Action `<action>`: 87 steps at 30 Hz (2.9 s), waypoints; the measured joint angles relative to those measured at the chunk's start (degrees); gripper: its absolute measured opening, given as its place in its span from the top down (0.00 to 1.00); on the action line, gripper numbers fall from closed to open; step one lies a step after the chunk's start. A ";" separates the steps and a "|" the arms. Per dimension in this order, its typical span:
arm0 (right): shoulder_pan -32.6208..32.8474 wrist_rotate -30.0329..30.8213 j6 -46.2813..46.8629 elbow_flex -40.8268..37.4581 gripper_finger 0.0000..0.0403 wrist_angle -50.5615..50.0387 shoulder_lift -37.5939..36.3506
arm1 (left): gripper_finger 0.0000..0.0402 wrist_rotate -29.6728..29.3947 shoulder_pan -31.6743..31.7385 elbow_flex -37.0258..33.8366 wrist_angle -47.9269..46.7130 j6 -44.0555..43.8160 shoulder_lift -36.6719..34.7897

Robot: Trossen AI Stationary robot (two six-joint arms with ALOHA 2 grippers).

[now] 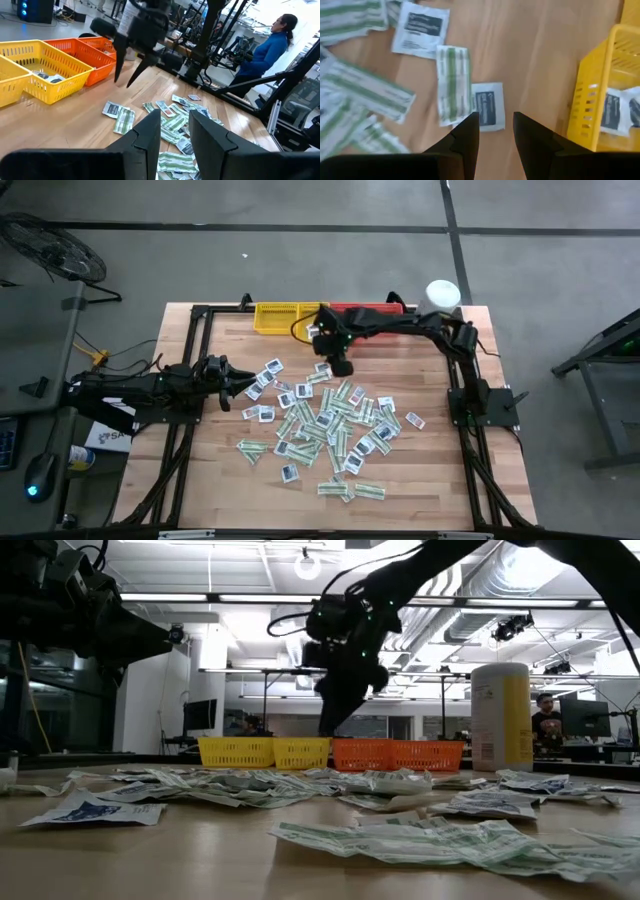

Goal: Pick & Place First Aid Supplies
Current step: Put the gray packet into the right yellow bin

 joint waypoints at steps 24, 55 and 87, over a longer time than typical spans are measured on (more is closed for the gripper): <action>0.31 2.98 1.38 -3.04 0.72 6.13 6.01 | 0.75 -0.02 0.00 0.00 0.00 0.00 -0.01; 1.99 12.23 5.26 -1.87 0.99 0.15 2.59 | 0.75 0.00 0.00 0.01 0.00 0.00 -0.01; -2.08 23.37 5.09 3.83 1.00 11.79 0.03 | 0.75 0.00 0.00 -0.01 0.00 0.00 -0.01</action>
